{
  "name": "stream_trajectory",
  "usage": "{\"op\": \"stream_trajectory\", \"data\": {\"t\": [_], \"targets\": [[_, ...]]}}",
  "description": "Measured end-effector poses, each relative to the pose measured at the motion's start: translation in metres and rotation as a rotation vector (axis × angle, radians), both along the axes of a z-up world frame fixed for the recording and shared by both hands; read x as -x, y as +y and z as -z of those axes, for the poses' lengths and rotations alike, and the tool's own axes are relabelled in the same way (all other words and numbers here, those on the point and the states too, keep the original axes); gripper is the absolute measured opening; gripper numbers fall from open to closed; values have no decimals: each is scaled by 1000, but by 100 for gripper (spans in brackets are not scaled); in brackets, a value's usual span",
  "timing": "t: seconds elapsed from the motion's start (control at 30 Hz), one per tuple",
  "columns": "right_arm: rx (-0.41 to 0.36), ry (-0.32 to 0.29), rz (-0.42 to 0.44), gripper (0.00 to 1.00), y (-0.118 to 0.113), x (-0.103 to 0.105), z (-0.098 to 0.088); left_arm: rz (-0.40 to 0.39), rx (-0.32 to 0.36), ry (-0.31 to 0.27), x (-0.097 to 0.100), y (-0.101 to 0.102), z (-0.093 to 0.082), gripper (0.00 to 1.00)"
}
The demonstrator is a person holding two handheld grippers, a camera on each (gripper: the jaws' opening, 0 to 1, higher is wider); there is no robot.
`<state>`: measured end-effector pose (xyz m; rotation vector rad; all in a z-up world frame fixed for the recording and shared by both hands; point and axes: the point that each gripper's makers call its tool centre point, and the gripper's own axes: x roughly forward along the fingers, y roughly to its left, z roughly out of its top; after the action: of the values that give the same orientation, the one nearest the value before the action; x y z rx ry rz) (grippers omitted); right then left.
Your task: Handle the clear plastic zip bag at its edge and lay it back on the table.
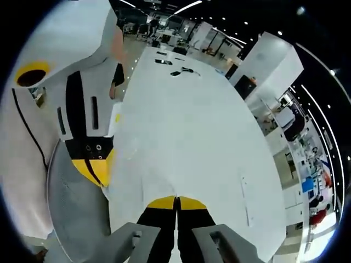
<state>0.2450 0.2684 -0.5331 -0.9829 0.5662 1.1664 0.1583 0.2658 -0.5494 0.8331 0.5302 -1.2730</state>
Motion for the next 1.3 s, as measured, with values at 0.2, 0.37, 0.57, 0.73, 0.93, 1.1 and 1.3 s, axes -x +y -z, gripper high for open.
{"op": "stream_trajectory", "data": {"t": [0.2,0.37,0.57,0.73,0.93,1.1,1.3], "targets": [[-8,-8,15,0,0,-4,-3,-8,12,1,0,3,1,0],[-14,-12,28,0,-1,-7,-5,-13,21,-1,2,5,1,0],[-22,-15,37,0,-1,-10,-7,-14,23,-12,3,6,4,0],[-33,-21,46,0,-2,-13,-9,-25,34,-43,2,5,5,0],[-39,-29,45,0,-1,-15,-10,-30,34,-61,2,5,5,0],[-52,-26,49,0,-1,-17,-11,-27,26,-76,3,5,8,0],[-60,-36,48,0,0,-18,-15,-34,41,-70,3,3,5,0]]}}
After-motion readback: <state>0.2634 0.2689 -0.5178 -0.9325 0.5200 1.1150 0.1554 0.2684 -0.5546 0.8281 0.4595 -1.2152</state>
